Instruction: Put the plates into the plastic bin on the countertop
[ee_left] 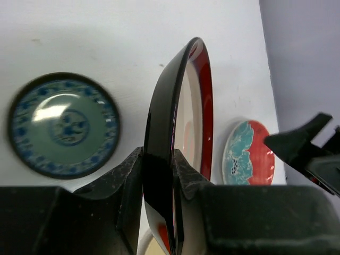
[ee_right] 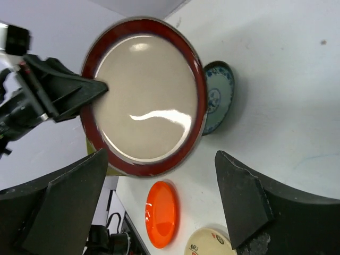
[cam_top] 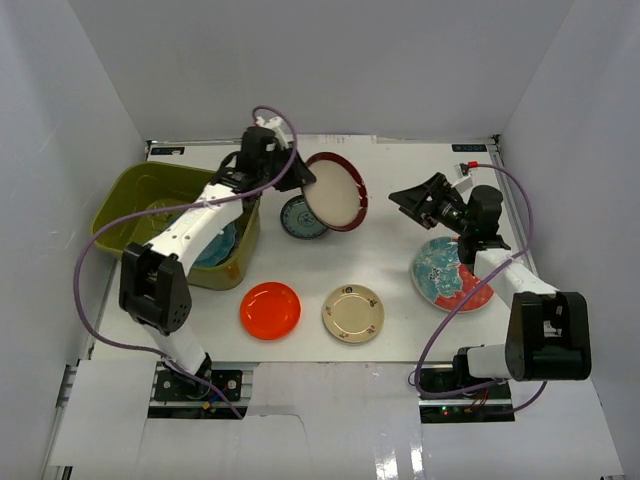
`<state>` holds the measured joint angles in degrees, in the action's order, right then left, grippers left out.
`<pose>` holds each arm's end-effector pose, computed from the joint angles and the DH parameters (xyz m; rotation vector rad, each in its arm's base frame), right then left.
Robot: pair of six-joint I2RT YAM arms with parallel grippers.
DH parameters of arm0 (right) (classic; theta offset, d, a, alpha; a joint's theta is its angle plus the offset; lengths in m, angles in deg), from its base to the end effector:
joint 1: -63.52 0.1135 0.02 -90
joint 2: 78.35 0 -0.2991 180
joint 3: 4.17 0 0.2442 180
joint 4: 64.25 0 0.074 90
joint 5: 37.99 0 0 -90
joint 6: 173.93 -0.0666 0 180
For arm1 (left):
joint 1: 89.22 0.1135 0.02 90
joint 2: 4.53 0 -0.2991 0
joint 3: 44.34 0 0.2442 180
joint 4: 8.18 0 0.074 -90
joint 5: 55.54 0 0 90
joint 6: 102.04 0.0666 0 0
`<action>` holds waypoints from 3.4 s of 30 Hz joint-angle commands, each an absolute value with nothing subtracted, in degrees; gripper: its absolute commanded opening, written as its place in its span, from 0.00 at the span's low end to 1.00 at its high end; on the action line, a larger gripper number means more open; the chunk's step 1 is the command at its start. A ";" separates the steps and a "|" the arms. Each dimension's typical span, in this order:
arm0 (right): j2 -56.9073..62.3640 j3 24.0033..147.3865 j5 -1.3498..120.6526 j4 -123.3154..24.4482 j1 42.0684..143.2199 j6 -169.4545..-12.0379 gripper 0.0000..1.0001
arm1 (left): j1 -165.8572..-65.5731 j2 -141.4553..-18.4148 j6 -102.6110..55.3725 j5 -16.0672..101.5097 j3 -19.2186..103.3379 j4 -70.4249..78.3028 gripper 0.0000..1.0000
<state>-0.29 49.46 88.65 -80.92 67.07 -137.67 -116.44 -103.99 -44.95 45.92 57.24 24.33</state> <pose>0.3037 0.0587 0.2879 0.2891 1.8310 1.2627 0.3793 -0.2100 0.3471 0.0171 2.2035 -0.8224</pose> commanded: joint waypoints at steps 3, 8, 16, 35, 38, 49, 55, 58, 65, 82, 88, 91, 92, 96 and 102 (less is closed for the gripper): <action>-6.28 49.62 90.60 -83.69 68.17 -135.26 0.88 | -98.38 -84.53 -50.53 51.24 51.20 21.34 0.00; -8.21 48.21 89.80 -82.11 70.19 -133.24 0.88 | -83.64 -71.43 -53.08 53.00 45.59 23.88 0.00; -9.71 46.89 88.05 -77.90 73.10 -128.94 0.87 | -72.61 -61.40 -56.69 47.30 32.06 24.50 0.00; -15.68 46.18 82.07 -67.53 73.45 -122.61 0.87 | -70.32 -73.35 -49.75 42.11 23.94 21.60 0.63; -15.17 46.53 77.87 -63.42 73.45 -119.98 0.94 | -70.32 -73.17 -49.75 41.50 24.99 21.51 0.98; -17.61 43.81 52.47 -53.57 70.47 -118.56 0.96 | -73.57 -79.31 -42.72 23.41 29.39 24.23 0.98; -25.25 41.36 38.41 -47.32 64.33 -117.94 0.94 | -74.53 -78.64 -45.60 24.18 26.67 23.45 0.98; -29.55 39.07 33.13 -45.11 59.58 -119.00 0.95 | -75.59 -73.19 -47.63 26.10 26.23 21.43 0.98; -34.84 33.98 22.57 -38.35 52.19 -121.54 0.99 | -94.72 -68.69 -45.17 48.32 34.30 17.73 0.98; -25.37 12.88 70.19 -65.26 41.10 -136.03 0.60 | -123.49 -75.37 -43.94 67.42 23.42 9.91 0.98; -18.67 13.31 74.76 -79.00 41.28 -138.85 0.08 | -124.02 -78.70 -44.12 65.76 24.90 9.90 0.98; -22.36 15.76 76.26 -80.79 41.37 -140.09 0.08 | -123.93 -81.42 -44.99 64.52 26.31 10.26 0.98; -23.50 16.99 77.49 -80.79 41.54 -140.09 0.08 | -124.02 -82.30 -45.35 64.00 27.45 10.17 0.98; -27.37 26.55 81.89 -80.18 43.56 -140.36 0.08 | -123.93 -87.40 -48.42 63.64 31.23 9.13 0.98; -24.92 30.27 84.79 -86.57 54.36 -144.30 0.08 | -123.93 -96.36 -52.82 61.63 37.37 4.89 0.98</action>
<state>-24.38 24.93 75.91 -71.88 50.41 -138.37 -123.59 -94.04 -50.80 63.65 32.57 7.15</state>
